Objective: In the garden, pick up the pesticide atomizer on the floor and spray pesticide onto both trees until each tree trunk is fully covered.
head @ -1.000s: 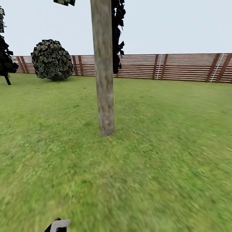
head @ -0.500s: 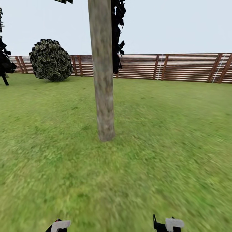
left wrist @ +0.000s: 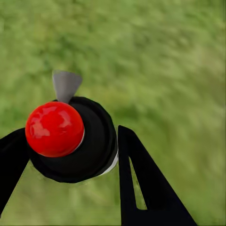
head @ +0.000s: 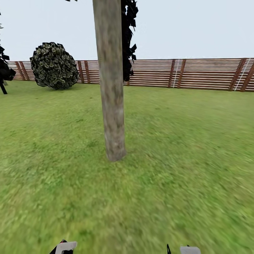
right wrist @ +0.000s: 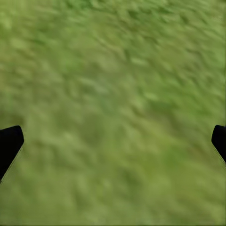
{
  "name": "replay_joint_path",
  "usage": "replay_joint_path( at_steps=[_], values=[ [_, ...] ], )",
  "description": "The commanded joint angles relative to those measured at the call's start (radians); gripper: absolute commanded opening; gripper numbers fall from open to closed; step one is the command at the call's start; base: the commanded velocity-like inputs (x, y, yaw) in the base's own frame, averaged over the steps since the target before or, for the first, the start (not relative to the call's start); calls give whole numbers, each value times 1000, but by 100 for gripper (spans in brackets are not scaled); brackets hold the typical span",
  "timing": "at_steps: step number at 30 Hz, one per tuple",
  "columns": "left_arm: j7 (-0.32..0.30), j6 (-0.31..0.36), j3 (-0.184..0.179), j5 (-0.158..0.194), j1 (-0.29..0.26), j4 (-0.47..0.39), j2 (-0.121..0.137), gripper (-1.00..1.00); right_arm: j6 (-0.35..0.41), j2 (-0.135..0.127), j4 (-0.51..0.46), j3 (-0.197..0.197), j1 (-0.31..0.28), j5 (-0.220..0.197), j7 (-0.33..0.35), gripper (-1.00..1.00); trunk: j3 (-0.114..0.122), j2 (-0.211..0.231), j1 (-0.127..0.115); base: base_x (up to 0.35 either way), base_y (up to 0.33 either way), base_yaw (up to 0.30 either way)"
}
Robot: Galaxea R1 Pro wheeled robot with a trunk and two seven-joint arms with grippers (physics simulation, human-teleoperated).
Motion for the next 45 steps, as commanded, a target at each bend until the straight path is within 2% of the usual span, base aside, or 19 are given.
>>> replay_joint_path(
  at_steps=[1, 13, 24, 29, 33, 38, 39, 40, 41, 42, 45],
  values=[
    [1, 0, 0, 0, 0, 0, 0, -100, 0, 0, 0, 0, 0, 0, 0, 100, 0, 0, 0, 339, 0, 0],
    [1, 0, -1, -1, 1, 0, -2, -100, 0, -8, 0, 0, 0, 0, -2, 100, -1, 0, 0, 336, 41, 219],
    [4, 0, -1, -1, 1, 0, -3, -100, -2, -13, 3, -3, 0, -2, -2, 100, -2, 0, 0, 312, 138, 26],
    [4, 0, 0, -4, 1, -1, -1, -100, 1, -13, 6, -23, 0, -8, -14, 100, -2, 0, 0, 234, 2, 0],
    [4, 1, -4, -8, 1, -8, -3, -100, 1, -14, 4, -57, 0, -8, -15, 100, -2, 0, 0, 42, 0, 0],
    [-3, 5, -11, -23, -5, -13, 3, -100, 2, -17, -33, -64, 0, -5, -11, 100, -2, 0, 0, 6, 0, 0],
    [-7, 6, -12, -32, -7, -13, 5, -100, 2, -19, -50, -64, 0, -4, -10, 100, -2, 0, 0, 1, 0, 0],
    [-18, 6, -12, -57, -8, -14, 14, -100, 2, -21, -77, -63, 0, -3, -9, 100, -2, 0, 0, 0, 0, 0],
    [-75, 8, -11, -143, -13, -16, 38, -100, 3, -30, -114, -59, -7, 4, 2, 100, -2, 0, 0, 0, 0, 0],
    [-112, 9, -10, -182, -15, -18, 44, -100, 3, -32, -125, -56, -14, 14, 20, 100, -2, 0, 0, 0, 0, 0],
    [-241, 14, -10, -283, -41, -42, 56, -100, 8, -34, -162, -44, -57, 105, 187, 100, -2, 0, 0, 0, 0, 0]
  ],
)
